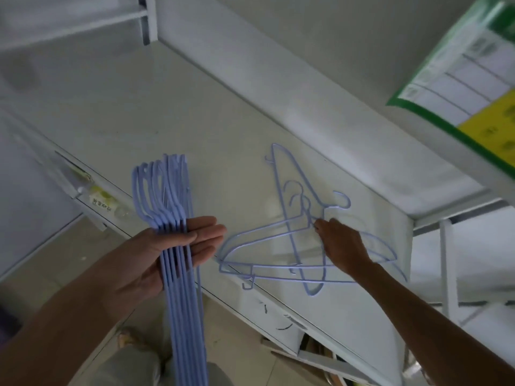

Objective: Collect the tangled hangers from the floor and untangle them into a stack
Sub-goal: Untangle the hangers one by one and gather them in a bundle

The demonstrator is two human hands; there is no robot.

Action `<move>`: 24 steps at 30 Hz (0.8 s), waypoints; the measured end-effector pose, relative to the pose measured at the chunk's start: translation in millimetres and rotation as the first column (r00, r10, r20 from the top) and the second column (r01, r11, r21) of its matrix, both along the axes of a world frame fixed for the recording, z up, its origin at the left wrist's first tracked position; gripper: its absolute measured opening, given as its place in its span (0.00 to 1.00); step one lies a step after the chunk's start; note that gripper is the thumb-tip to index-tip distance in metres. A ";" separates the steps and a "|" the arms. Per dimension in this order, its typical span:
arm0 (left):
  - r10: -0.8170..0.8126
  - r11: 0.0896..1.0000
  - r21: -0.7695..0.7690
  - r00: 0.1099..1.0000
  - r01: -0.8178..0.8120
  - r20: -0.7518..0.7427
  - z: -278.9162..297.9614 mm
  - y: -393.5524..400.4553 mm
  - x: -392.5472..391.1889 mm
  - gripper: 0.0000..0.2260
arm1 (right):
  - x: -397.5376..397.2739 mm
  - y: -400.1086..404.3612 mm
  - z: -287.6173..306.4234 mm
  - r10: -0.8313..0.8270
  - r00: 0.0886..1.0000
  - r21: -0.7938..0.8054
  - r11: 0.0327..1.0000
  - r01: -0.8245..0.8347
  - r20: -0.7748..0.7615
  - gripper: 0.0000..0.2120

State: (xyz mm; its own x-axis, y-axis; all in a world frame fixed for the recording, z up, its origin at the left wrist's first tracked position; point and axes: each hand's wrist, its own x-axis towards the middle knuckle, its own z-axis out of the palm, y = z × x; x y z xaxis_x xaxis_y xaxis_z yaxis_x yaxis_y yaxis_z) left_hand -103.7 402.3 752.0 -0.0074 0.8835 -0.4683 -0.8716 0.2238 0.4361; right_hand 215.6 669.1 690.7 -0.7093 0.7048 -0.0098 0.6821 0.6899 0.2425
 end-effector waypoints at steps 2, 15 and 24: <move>0.006 1.000 0.018 1.000 -0.006 0.017 -1.4 0.5 -1.5 0.16 | 1.6 -5.3 -6.0 -0.030 0.999 -0.088 0.996 0.029 -0.017 0.04; -0.013 1.000 0.009 1.000 0.013 -0.003 -5.3 13.7 7.0 0.16 | 11.4 -11.3 -19.1 -0.044 0.998 -0.163 0.986 0.035 -0.049 0.07; -0.013 1.000 -0.029 1.000 0.013 -0.011 -1.7 27.0 18.8 0.16 | 9.9 -11.4 -26.0 0.002 0.982 -0.109 0.994 -0.023 -0.191 0.09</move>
State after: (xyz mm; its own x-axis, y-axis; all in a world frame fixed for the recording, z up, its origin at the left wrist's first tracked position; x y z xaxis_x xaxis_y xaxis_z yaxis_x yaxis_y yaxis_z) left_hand -84.9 429.3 750.3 -0.0017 0.8699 -0.4932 -0.8635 0.2475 0.4394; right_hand 225.5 657.7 664.7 -0.7143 0.6981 0.0495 0.6997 0.7137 0.0313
